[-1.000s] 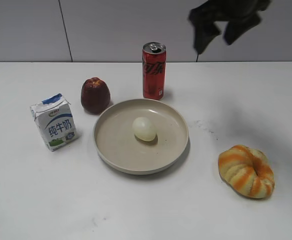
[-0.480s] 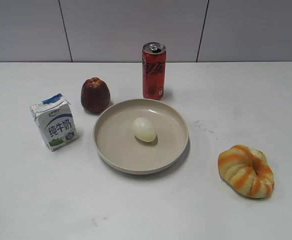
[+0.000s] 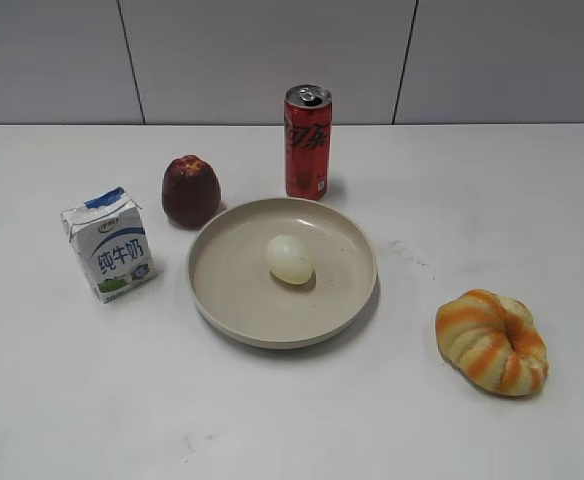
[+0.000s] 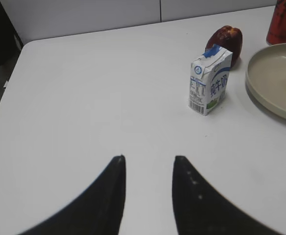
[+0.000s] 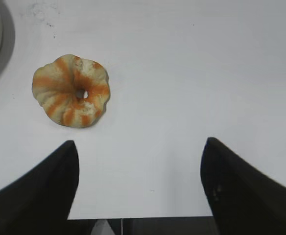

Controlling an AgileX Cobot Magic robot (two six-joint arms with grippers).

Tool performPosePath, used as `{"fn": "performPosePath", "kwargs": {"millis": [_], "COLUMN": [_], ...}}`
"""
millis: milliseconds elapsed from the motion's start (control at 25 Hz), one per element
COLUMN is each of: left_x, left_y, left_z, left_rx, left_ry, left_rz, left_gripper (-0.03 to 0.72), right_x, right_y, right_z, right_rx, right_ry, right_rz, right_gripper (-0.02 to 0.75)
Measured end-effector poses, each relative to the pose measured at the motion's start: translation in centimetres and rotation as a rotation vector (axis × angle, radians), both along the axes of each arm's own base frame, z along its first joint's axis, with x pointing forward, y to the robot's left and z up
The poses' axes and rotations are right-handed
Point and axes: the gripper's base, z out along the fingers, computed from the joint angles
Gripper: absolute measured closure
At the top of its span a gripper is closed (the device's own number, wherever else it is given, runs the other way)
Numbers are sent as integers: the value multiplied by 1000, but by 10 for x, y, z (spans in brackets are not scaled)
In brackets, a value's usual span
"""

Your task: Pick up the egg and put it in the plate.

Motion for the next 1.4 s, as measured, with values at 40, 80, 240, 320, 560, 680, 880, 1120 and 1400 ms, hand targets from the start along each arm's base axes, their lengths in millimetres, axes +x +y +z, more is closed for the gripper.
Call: {"fn": "performPosePath", "kwargs": {"millis": [40,80,240,320,560,680,880,1120,1400], "left_x": [0,0,0,0,0,0,0,0,0], "left_y": [0,0,0,0,0,0,0,0,0], "left_z": [0,0,0,0,0,0,0,0,0], "left_rx": [0,0,0,0,0,0,0,0,0], "left_ry": [0,0,0,0,0,0,0,0,0], "left_rz": [0,0,0,0,0,0,0,0,0], "left_gripper": [449,449,449,449,449,449,449,449,449], "right_x": [-13,-25,-62,-74,-88,-88,-88,-88,-88], "right_y": [-1,-1,-3,-3,-1,1,1,0,0], "right_z": [-6,-11,-30,-39,-53,-53,-53,-53,-53], "right_rx": [2,2,-29,-55,-47,-33,-33,-36,-37], "right_ry": [-39,-77,-204,-241,-250,-249,-248,-247,-247], "right_rz": [-2,-1,36,63,100,106,107,100,98], "right_gripper": [142,142,142,142,142,142,142,142,143]}}
